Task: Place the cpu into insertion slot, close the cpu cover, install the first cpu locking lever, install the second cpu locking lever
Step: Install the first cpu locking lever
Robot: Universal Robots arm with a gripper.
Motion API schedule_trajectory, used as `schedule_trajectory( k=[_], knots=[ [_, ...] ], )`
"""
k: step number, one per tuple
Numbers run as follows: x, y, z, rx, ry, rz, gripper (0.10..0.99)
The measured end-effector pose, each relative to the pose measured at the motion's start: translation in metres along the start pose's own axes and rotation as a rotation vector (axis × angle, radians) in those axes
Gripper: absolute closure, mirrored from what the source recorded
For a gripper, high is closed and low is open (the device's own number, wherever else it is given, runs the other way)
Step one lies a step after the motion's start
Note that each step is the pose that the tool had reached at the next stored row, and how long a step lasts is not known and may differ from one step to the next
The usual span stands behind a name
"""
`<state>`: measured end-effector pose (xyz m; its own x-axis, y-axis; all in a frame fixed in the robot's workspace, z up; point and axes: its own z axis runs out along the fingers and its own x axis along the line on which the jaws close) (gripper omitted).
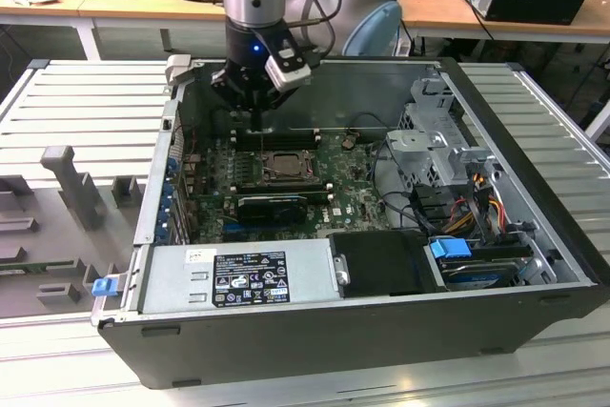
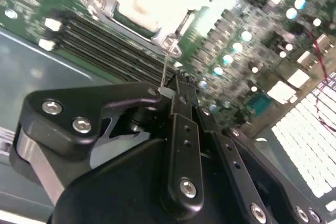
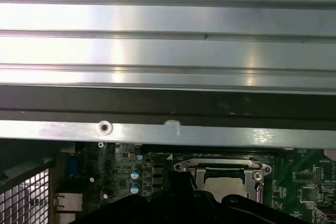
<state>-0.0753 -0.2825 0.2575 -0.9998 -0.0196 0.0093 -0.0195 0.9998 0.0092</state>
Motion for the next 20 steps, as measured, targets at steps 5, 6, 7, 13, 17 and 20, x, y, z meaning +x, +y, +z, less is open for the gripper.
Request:
schedule_trajectory(
  k=[5, 6, 7, 13, 17, 20],
  knots=[
    [-0.0252, -0.0005, 0.0009, 0.000, 0.0027, 0.000, 0.980],
    [-0.0270, -0.0006, 0.0012, -0.004, 0.0031, 0.000, 0.980],
    [-0.0280, -0.0006, 0.0013, -0.020, 0.0028, 0.000, 0.980],
    [-0.0295, -0.0009, 0.0084, -0.051, -0.0005, -0.001, 0.980],
    [-0.0302, -0.0007, 0.0135, -0.051, -0.0077, -0.001, 0.980],
    [-0.0323, 0.0001, 0.0173, -0.051, -0.0105, -0.001, 0.980]
  ],
)
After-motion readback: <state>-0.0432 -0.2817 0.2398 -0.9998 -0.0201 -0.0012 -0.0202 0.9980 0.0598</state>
